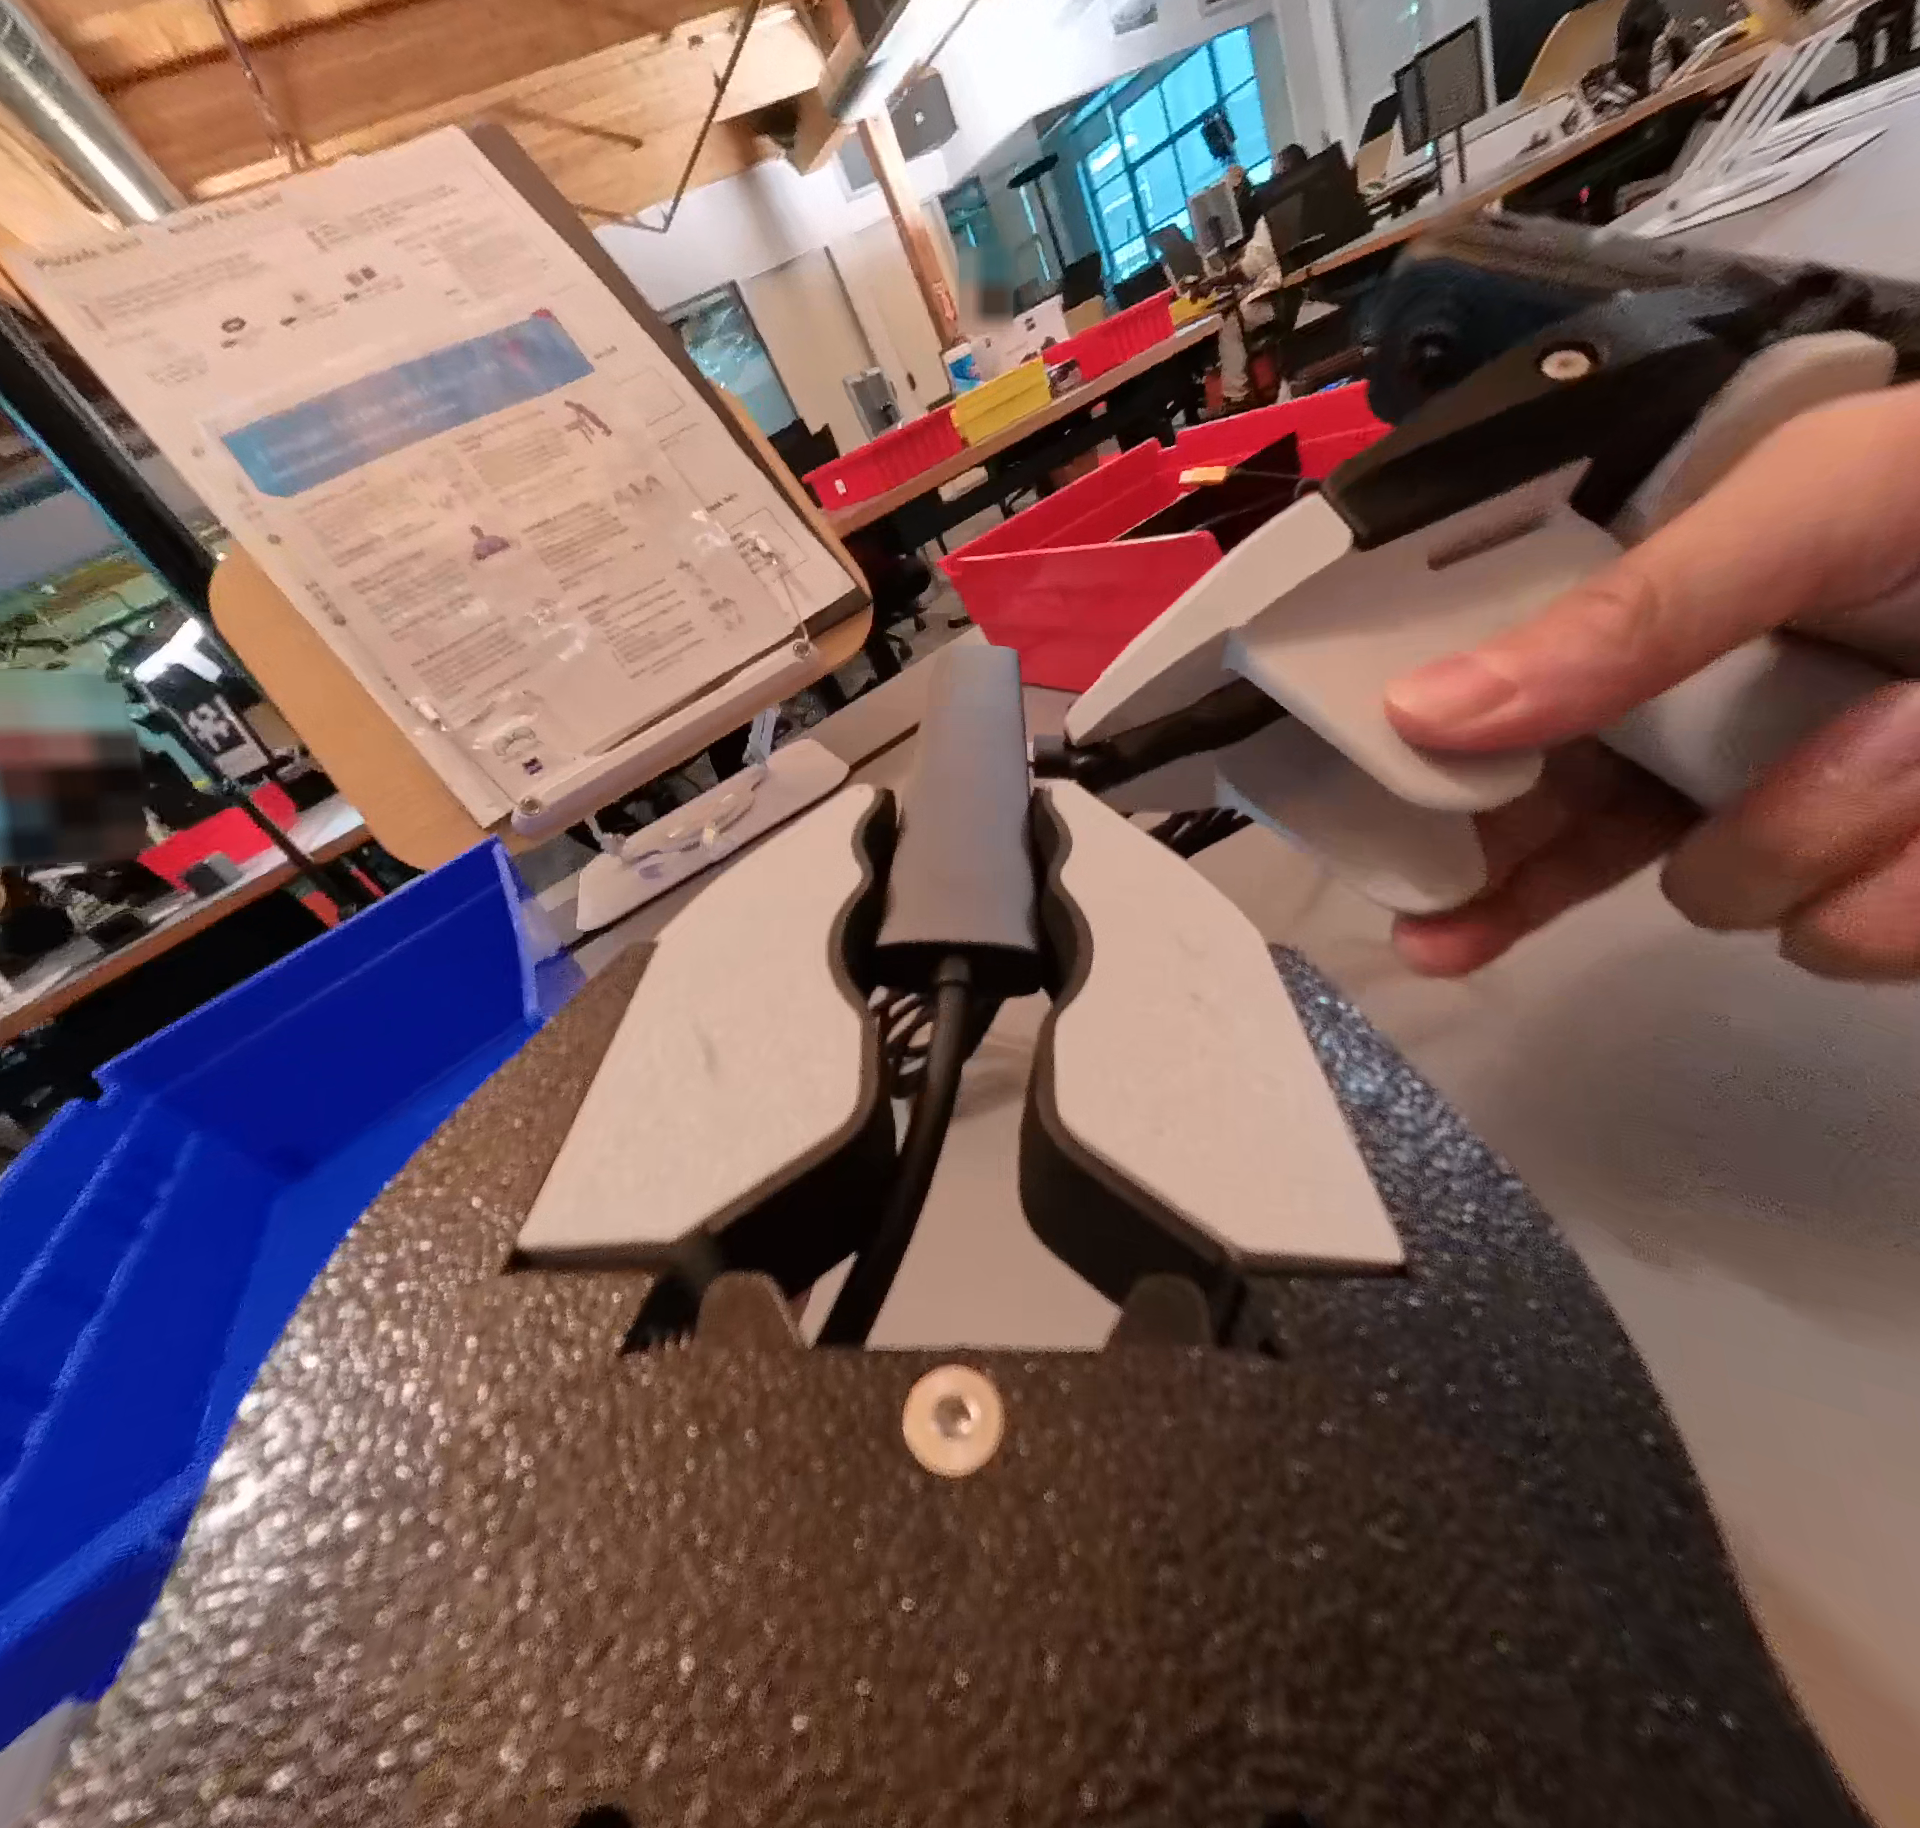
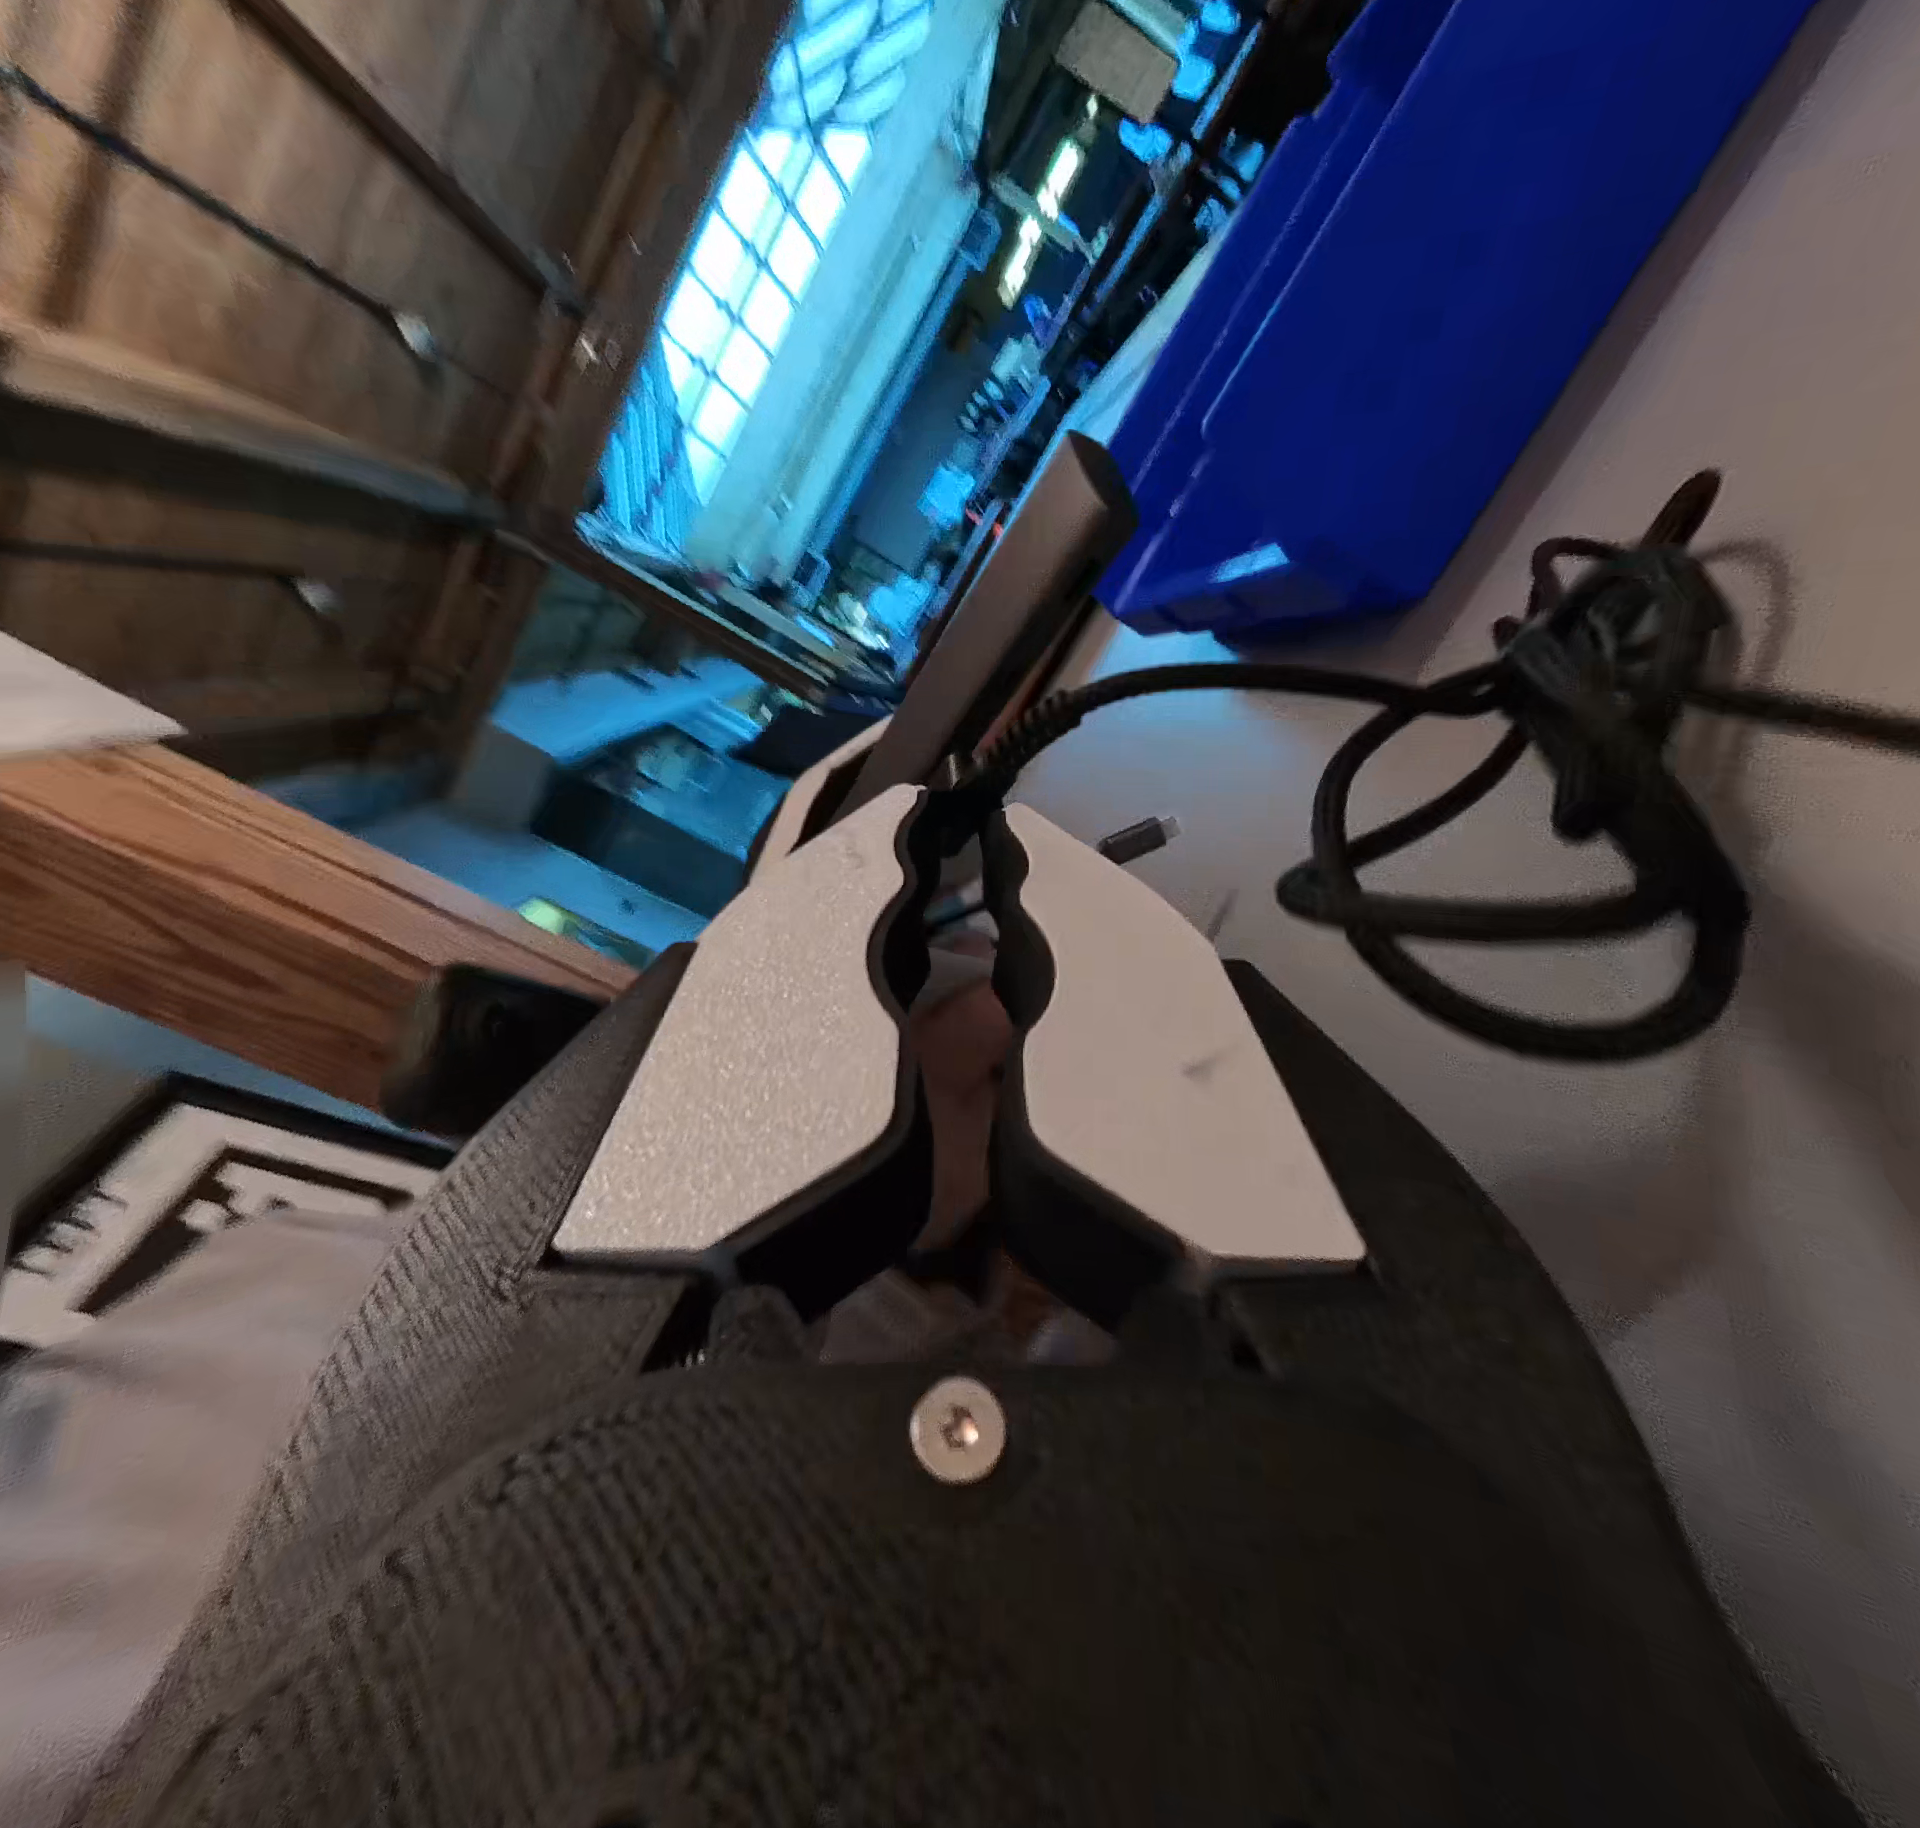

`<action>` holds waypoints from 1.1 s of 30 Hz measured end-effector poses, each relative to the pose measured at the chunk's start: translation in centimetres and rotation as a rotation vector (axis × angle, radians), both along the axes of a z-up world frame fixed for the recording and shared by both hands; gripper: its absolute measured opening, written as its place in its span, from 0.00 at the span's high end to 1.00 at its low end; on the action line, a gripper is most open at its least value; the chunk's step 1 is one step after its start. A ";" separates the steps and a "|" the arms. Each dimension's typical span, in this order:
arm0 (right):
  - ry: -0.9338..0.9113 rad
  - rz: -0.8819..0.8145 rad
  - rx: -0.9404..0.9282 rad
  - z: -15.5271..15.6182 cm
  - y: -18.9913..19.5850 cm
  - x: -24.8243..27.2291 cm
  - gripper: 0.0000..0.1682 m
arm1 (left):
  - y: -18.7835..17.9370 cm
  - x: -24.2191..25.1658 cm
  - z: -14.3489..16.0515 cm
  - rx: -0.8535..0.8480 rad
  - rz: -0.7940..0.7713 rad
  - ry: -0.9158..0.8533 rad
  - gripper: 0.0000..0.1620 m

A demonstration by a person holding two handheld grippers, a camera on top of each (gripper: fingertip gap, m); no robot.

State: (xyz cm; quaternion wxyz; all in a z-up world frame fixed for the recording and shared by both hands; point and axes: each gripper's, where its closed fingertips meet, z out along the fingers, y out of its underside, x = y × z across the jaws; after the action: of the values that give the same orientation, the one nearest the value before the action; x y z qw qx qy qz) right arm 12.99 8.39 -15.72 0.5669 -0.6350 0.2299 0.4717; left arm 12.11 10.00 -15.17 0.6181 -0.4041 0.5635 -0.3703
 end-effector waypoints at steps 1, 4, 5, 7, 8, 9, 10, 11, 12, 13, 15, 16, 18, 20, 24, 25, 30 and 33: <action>0.052 -0.017 0.012 -0.1 0.3 -0.1 0.94 | 0.3 -0.1 -0.1 -0.007 0.007 0.005 0.84; 0.052 -0.031 0.011 -0.7 0.6 -0.1 0.94 | 0.6 -0.1 -0.6 -0.027 0.008 0.017 0.84; 0.045 -0.015 0.013 -0.5 0.5 0.0 0.94 | 0.6 -0.1 -0.6 -0.031 -0.001 0.015 0.84; -0.036 0.017 0.002 -0.1 0.4 0.2 0.94 | 0.5 -0.1 -0.3 -0.047 -0.017 0.003 0.84; -0.044 0.022 0.001 0.1 0.7 0.3 0.94 | 0.7 -0.1 -0.1 -0.061 -0.004 -0.004 0.84; -0.027 0.025 0.000 0.2 0.9 0.1 0.94 | 1.1 -0.2 0.0 -0.085 0.013 -0.013 0.84; -0.033 0.030 -0.029 -0.4 1.0 -0.4 0.95 | 2.6 -0.6 0.2 -0.110 0.084 -0.024 0.85; -0.082 0.051 -0.072 -1.6 0.5 -1.1 0.93 | 5.1 -1.3 0.4 -0.132 0.171 -0.035 0.85; -0.080 0.042 -0.086 -2.3 -0.1 -1.3 0.95 | 7.3 -2.0 0.7 -0.180 0.201 -0.046 0.85; 0.010 -0.012 -0.035 -1.7 -0.7 -0.5 0.95 | 8.6 -2.5 1.4 -0.247 0.186 -0.067 0.85; 0.074 -0.098 0.037 -0.5 -1.4 1.7 0.95 | 8.1 -2.9 3.1 -0.289 0.137 -0.121 0.85; 0.021 -0.115 0.019 -0.4 -1.4 2.3 0.95 | 7.0 -2.8 3.5 -0.256 0.120 -0.124 0.85; -0.071 -0.108 0.032 1.8 -1.8 2.6 0.95 | 5.1 -2.4 3.8 -0.159 0.099 -0.123 0.85; -0.202 -0.136 0.033 4.7 -2.9 3.6 0.95 | 4.6 -2.2 3.6 -0.136 0.081 -0.120 0.85; -0.384 -0.193 0.017 9.9 -5.8 8.0 0.95 | 5.9 -2.1 2.9 -0.205 0.077 -0.101 0.85; -0.410 -0.208 0.009 10.9 -6.5 9.3 0.95 | 6.3 -2.3 2.8 -0.216 0.082 -0.104 0.85; -0.382 -0.317 0.080 15.4 -9.2 15.9 0.95 | 7.3 -2.6 2.7 -0.239 0.086 -0.105 0.85; -0.355 -0.426 0.078 15.5 -10.7 20.7 0.95 | 7.2 -2.4 2.4 -0.236 0.080 -0.098 0.85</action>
State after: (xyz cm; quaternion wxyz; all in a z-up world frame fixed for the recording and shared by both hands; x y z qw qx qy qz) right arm 33.71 -2.27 -0.20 0.7086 -0.6229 0.2370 0.2319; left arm 9.69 17.18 -12.81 0.6072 -0.4776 0.4686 -0.4285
